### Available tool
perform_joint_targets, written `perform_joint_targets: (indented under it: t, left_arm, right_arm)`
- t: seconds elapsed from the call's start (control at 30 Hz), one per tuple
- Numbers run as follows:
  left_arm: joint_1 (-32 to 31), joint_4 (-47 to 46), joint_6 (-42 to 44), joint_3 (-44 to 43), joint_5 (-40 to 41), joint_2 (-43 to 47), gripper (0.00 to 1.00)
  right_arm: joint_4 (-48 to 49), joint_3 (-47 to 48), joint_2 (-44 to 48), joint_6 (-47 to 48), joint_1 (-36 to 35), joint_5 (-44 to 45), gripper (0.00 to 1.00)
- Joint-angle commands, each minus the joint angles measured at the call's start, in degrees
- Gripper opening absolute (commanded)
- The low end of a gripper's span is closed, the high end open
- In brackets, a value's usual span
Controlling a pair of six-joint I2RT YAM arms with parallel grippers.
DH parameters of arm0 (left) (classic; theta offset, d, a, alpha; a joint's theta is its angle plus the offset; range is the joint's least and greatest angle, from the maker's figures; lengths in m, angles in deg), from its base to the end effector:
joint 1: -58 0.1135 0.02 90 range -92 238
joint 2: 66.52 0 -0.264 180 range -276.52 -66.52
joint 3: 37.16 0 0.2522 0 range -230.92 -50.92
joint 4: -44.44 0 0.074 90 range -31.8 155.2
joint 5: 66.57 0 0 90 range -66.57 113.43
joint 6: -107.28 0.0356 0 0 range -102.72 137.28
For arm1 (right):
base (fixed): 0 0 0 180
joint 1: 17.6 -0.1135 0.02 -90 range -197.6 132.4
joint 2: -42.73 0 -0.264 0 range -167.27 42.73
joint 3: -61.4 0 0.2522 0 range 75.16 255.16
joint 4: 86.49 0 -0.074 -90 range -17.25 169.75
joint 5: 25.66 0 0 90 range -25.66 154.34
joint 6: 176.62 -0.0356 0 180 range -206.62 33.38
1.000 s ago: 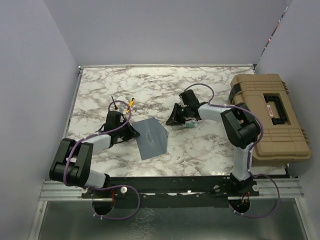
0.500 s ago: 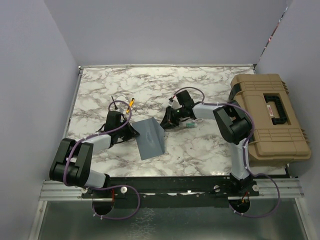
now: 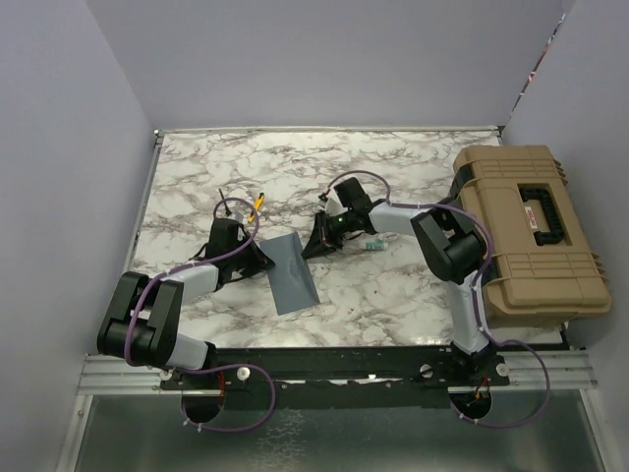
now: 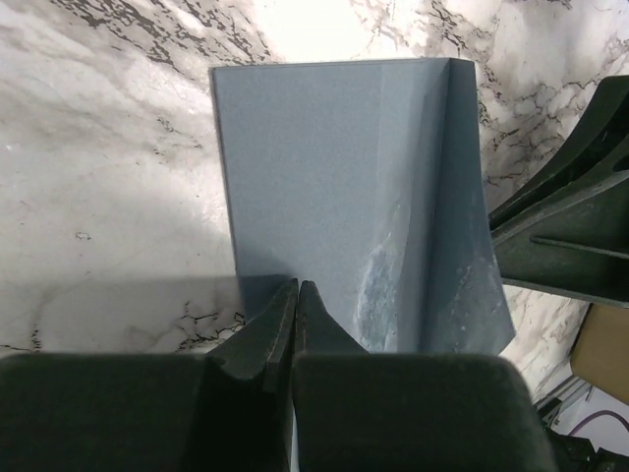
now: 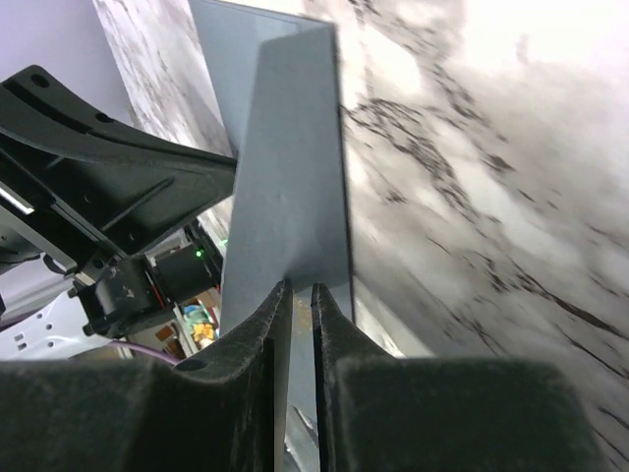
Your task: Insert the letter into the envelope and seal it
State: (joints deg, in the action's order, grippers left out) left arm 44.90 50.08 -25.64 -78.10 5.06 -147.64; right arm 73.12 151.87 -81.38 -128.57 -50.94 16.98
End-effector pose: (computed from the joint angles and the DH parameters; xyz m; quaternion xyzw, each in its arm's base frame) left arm 0.2381 -0.0669 0.1343 -0.1774 0.8994 -0.3049 0.2583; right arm 0.3496 0.2613 0.1130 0.0583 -0.8779 -0.4752 0.0094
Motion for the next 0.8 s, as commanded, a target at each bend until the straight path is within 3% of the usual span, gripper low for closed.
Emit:
perform_joint_targets:
  t: [0.0, 0.5, 0.67, 0.77]
  left_arm:
    - [-0.4, -0.7, -0.5, 1.1, 1.1, 0.0, 0.00]
    - [-0.4, -0.8, -2.3, -0.1, -1.0, 0.9, 0.00]
    - [-0.3, -1.7, -2.9, -2.9, -4.7, 1.1, 0.00]
    - [-0.2, -0.6, -0.7, -7.5, -6.4, 0.5, 0.00]
  right_arm:
    - [-4.3, 4.1, -2.1, 3.4, -1.6, 3.3, 0.17]
    - [-16.9, 9.4, -2.7, 14.6, -8.3, 25.2, 0.22]
    - [-18.9, 9.4, -1.6, 19.6, -12.0, 37.8, 0.24]
    - [-15.1, 5.3, 0.8, 24.3, -14.8, 47.5, 0.27]
